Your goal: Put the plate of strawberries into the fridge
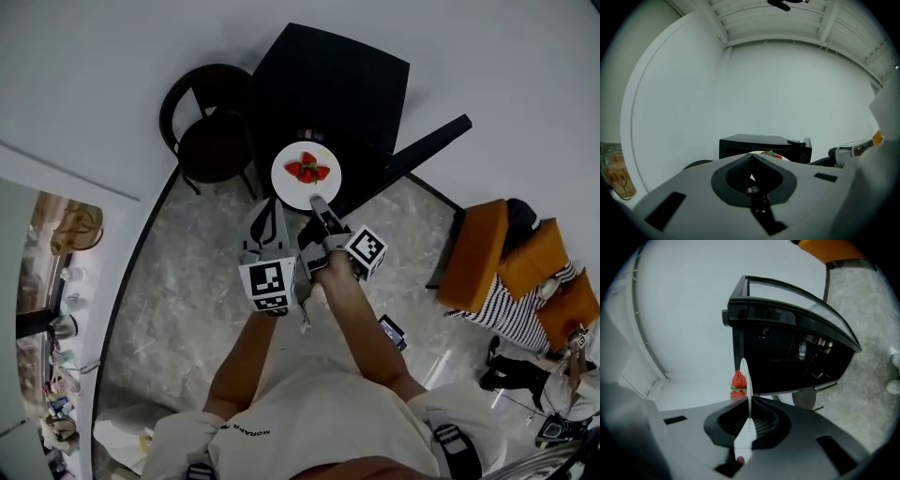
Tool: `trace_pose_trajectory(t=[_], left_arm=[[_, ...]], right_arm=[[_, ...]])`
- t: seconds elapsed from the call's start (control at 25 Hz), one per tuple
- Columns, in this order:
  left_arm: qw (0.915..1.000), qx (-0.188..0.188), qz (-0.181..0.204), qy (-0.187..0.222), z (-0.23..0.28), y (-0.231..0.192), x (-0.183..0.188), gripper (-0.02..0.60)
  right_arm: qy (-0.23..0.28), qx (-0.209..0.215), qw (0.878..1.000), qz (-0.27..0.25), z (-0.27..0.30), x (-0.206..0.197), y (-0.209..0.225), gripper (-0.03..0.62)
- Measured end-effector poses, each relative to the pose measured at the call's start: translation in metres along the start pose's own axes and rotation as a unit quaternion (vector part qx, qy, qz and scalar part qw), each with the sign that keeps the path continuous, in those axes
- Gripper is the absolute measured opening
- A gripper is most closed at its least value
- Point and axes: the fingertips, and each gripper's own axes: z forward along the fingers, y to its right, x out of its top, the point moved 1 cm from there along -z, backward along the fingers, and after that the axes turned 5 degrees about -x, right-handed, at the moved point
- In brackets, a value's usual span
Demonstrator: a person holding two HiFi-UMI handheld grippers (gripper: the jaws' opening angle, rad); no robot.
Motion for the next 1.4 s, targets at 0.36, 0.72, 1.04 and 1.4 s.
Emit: trace_pose_trajectory(t=[0.36,0.72,1.04,1.4], left_arm=[[0.9999,0.007,-0.013,0.003,0.029,0.000,-0.044,0.000],[1.0000,0.003,0.000,0.005,0.068,0.000,-0.083,0.000],[0.9999,-0.011,0.002,0.001,0.083,-0.002,-0.122,0.000],[0.9999,-0.013,0.004,-0.007,0.093,-0.003,-0.158,0.000]], right_arm=[[-0.008,-0.008,1.000,0.010,0.040,0.016,0.064,0.020],[0.005,-0.001,1.000,0.017,0.077,0.041,0.123,0.020],[0.021,-0.023,0.999,0.023,0.095,0.052,0.168,0.020],[0.036,-0.020,0.999,0.011,0.114,0.063,0.209,0.020]])
